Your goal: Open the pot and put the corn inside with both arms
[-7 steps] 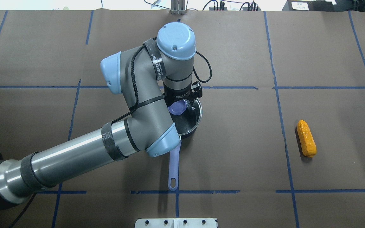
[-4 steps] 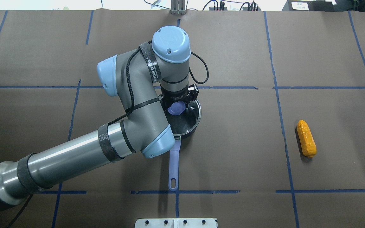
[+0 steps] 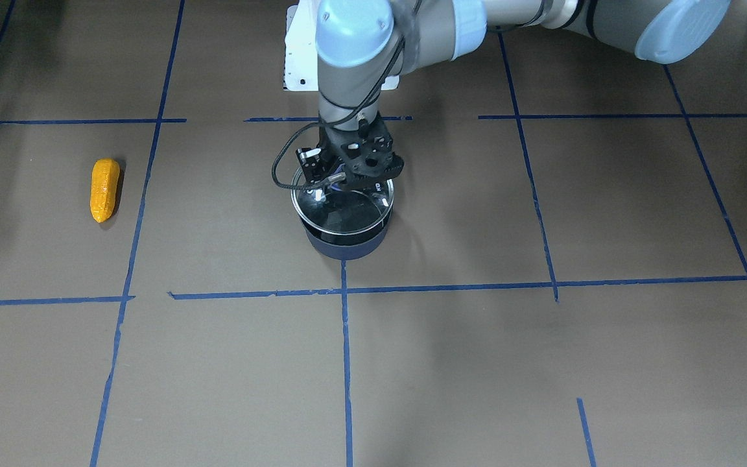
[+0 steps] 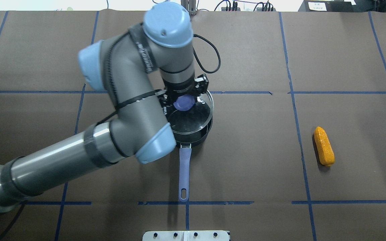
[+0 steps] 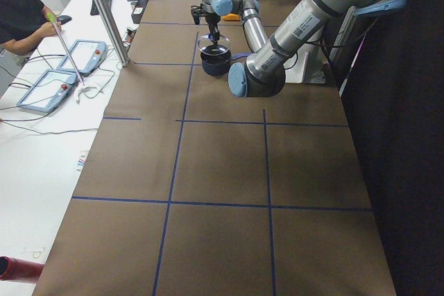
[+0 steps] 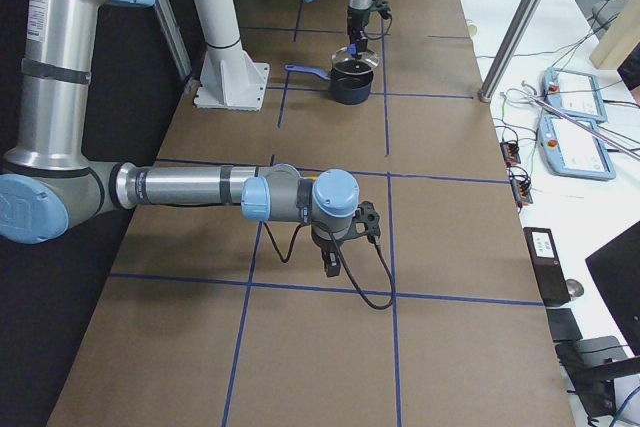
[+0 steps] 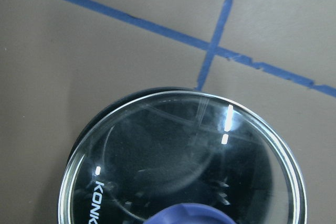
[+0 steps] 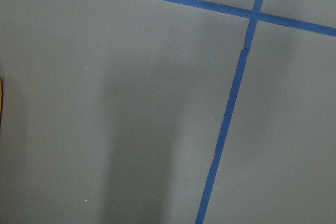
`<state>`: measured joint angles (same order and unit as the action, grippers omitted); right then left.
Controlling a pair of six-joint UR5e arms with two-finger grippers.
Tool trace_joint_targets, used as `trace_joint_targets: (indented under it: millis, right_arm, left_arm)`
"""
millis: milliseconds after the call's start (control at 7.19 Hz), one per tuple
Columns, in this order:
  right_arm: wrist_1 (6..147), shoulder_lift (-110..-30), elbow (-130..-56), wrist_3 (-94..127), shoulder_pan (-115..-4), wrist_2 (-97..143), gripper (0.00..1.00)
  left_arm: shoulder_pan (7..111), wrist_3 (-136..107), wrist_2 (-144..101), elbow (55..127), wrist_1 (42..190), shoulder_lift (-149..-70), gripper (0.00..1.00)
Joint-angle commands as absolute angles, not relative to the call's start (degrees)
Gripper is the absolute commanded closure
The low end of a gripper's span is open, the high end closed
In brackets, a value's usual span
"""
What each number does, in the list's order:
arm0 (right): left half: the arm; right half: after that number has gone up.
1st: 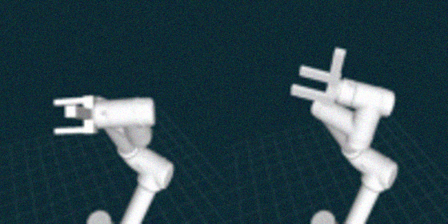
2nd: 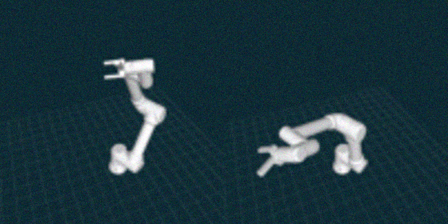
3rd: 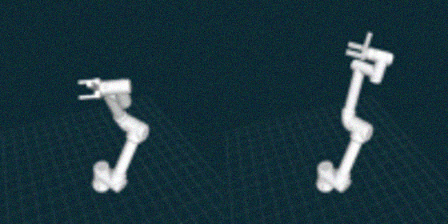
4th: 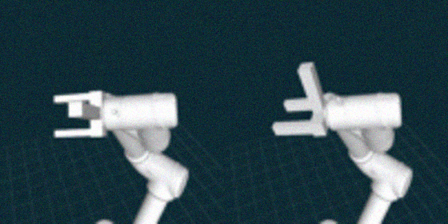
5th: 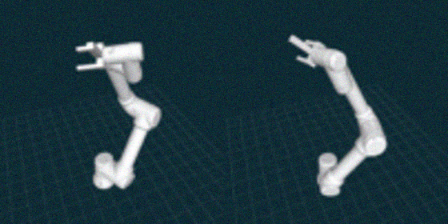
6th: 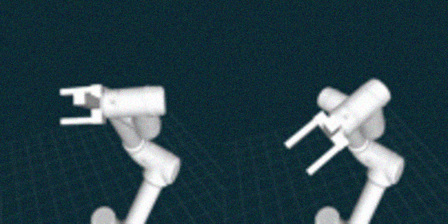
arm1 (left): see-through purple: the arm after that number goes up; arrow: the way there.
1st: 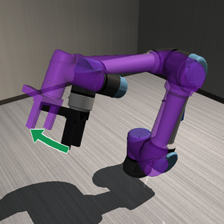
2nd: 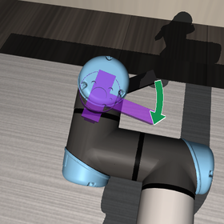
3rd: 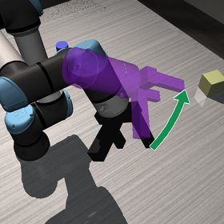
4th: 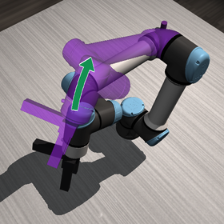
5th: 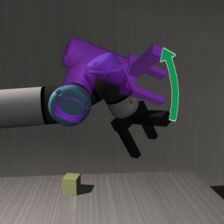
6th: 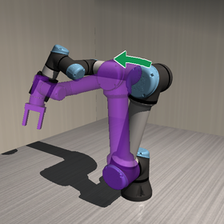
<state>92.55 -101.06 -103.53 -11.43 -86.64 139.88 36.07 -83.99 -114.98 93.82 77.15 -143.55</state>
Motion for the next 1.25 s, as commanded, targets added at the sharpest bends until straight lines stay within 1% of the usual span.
trace_joint_targets:
  millis: [0, 139, 278, 417, 557, 974, 1113]
  right_arm:
    - [92.55, -101.07, -103.54, -11.25, -86.49, 139.92, 0.00]
    - [92.46, -101.07, -103.54, -10.90, -86.31, 139.92, 0.00]
    - [92.37, -100.99, -103.62, -10.72, -86.13, 139.92, 0.00]
    - [92.11, -100.99, -103.62, -10.72, -85.78, 139.83, 0.00]
    - [92.11, -100.99, -103.62, -10.64, -85.61, 139.92, 0.00]
    - [91.93, -100.64, -103.71, -9.94, -83.42, 139.75, 0.00]
    - [91.93, -100.29, -103.88, -9.67, -82.80, 139.66, 0.00]
  left_arm:
    - [38.14, -74.51, -115.14, 112.06, 74.09, -127.19, 1.00]
    - [39.45, -66.87, -115.14, 116.76, 76.70, -118.39, 1.00]
    - [39.11, -65.58, -115.22, 116.37, 84.82, -110.73, 1.00]
    - [39.20, -65.13, -115.22, 112.28, 93.52, -107.26, 1.00]
    - [38.85, -65.48, -115.31, 108.06, 95.43, -107.14, 1.00]
    - [38.58, -65.65, -115.40, 103.55, 95.62, -107.75, 0.96]
    - [38.58, -65.57, -115.49, 103.36, 96.15, -107.67, 0.85]
